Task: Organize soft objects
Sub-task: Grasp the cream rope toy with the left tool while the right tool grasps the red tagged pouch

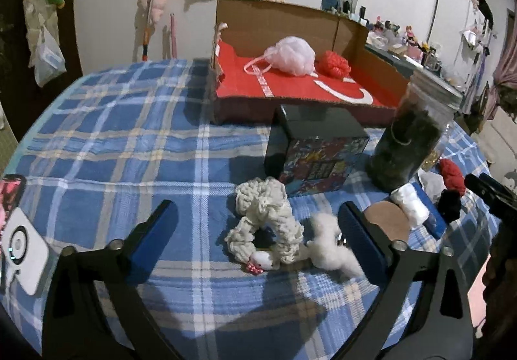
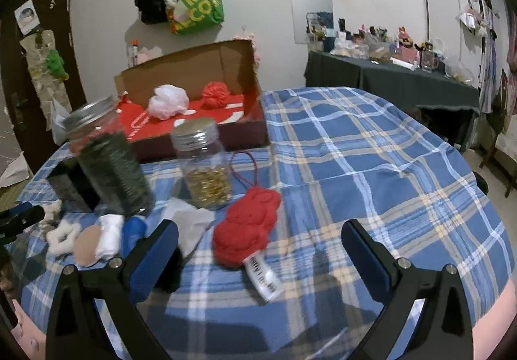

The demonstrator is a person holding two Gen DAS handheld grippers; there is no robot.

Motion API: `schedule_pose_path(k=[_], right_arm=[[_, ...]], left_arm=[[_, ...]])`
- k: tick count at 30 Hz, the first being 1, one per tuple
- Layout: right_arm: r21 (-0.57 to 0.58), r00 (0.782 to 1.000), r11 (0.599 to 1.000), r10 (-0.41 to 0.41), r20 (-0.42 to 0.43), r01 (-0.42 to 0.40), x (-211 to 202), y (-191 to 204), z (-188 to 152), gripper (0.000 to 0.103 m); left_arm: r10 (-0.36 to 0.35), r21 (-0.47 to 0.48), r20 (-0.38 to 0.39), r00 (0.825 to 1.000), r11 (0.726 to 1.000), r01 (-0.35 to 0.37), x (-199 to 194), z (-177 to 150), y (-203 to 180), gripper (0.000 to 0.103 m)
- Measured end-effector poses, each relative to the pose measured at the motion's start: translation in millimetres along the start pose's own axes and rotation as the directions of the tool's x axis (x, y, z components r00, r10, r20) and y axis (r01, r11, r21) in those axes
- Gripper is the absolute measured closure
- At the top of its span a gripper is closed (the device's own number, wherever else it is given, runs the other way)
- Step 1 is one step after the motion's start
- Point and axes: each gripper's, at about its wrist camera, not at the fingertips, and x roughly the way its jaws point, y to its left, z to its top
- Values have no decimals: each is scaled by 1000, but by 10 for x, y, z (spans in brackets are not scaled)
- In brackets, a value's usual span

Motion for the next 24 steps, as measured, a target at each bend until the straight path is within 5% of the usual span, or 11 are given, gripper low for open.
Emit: schedule_pose_path(k=[2, 3, 5, 8, 11, 18, 24], right_arm=[[1, 1000, 1000, -12, -17, 12, 66, -29, 29, 5], [2, 999, 1000, -16, -30, 16, 111, -48, 48, 10], [2, 999, 1000, -10, -53, 10, 183, -73, 70, 22], [-2, 995, 1000, 19, -96, -19, 302, -88, 79, 64], [51, 978, 988, 151, -144, -145, 383, -122, 52, 65], [28, 987, 988, 152, -51, -151, 82, -81, 87, 65], [45, 974, 974, 217, 64, -220, -278, 12, 158, 65]], left_arm=[[-29, -1, -33, 999, 1000, 29, 91, -30, 19, 34], [-58, -16, -66, 996, 998, 57, 163, -61, 46, 53], [-88, -35, -66, 994, 996, 85, 190, -82, 78, 60], [-114, -38, -51, 992, 993, 112, 146, -74, 82, 69], [-96, -25, -29, 995, 995, 95, 70, -69, 51, 73], [-111, 31, 39, 993, 994, 110, -233, -2, -139, 74], [-200, 108, 52, 978, 975, 193, -379, 15, -490, 74]])
